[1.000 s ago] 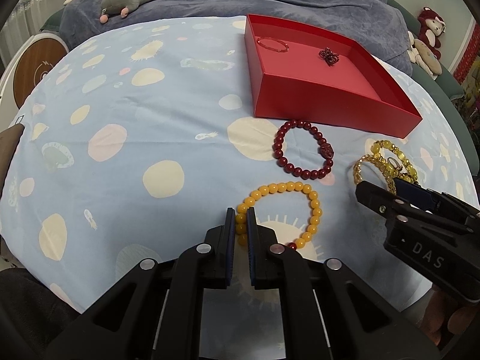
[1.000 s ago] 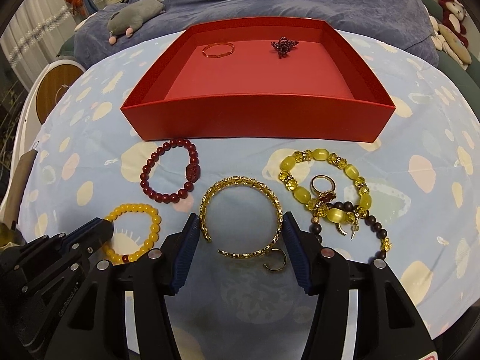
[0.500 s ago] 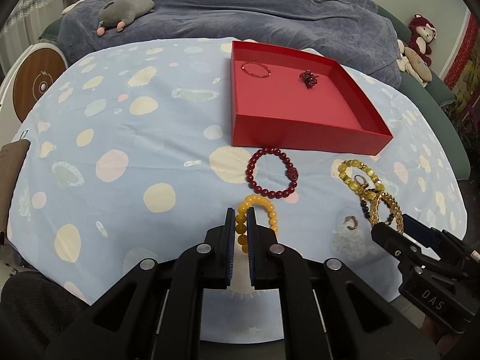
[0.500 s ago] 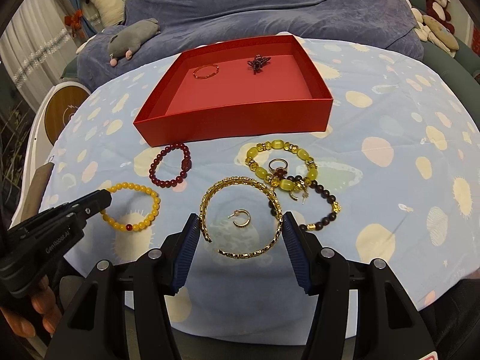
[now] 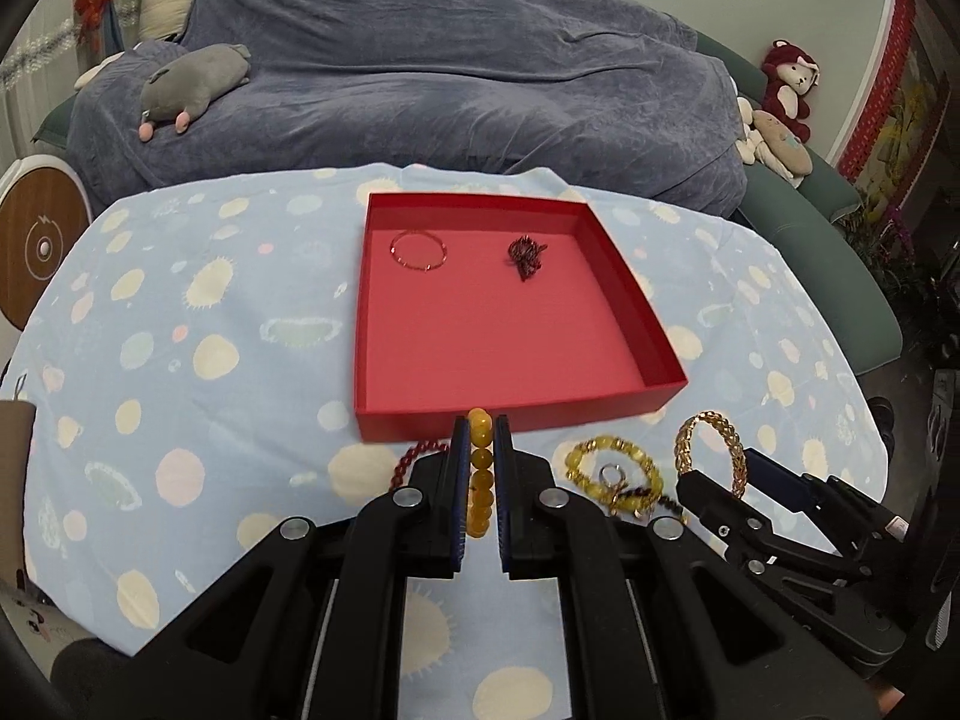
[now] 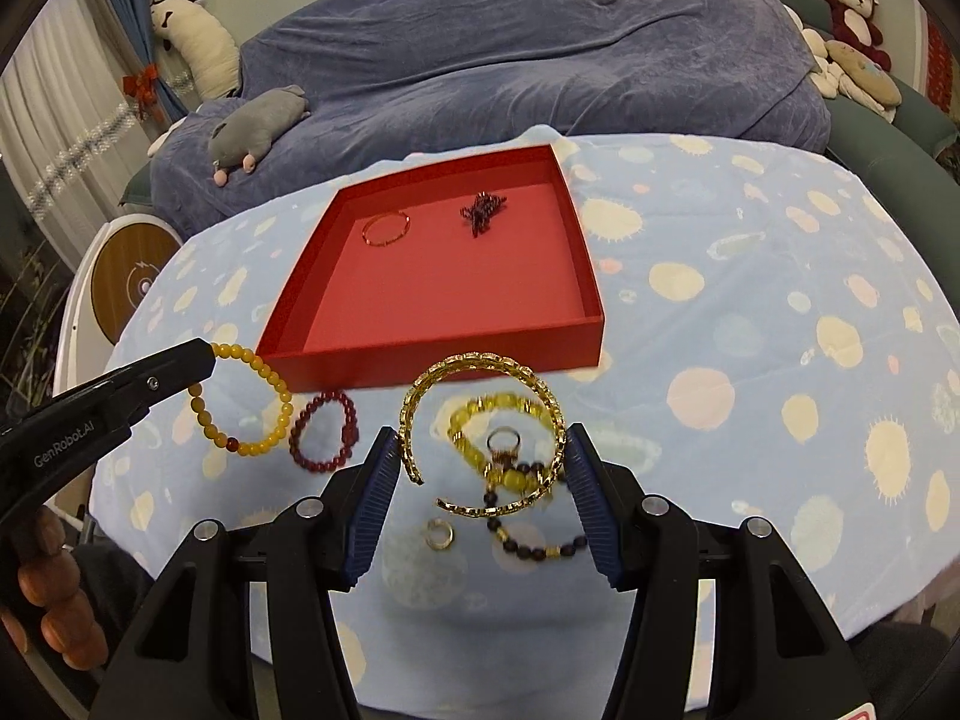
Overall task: Organize jewelry
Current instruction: 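Carry both bracelets into the red box and open both tools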
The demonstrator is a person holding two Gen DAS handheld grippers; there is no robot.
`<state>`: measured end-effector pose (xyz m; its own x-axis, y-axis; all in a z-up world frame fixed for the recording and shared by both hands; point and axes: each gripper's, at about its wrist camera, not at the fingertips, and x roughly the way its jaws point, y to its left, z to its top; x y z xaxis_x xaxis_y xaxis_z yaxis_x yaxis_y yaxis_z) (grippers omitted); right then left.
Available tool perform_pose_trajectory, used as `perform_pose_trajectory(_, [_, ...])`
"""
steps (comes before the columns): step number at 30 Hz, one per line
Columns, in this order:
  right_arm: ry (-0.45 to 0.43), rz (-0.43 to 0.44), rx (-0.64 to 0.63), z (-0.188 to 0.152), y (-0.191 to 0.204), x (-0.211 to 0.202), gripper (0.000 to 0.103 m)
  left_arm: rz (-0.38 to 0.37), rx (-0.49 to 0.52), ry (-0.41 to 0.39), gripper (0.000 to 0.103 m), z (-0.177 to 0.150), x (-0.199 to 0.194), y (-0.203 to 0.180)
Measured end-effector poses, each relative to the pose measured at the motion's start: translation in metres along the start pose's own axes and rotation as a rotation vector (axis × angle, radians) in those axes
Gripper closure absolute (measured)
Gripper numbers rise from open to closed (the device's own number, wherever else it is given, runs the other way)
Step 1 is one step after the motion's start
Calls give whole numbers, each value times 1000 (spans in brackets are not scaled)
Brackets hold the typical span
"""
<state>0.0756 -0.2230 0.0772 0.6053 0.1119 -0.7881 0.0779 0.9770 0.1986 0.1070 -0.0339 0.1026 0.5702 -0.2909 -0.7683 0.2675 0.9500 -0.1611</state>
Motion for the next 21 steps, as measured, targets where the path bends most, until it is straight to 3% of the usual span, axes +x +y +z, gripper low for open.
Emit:
perform_pose_trajectory(10, [11,0,-30,81,8,68,49,-4,13,7,96,76,72,1])
perform_pose_trajectory(21, [97,-36,-37,114,5,156,49,62,9,114,96,96,163,25])
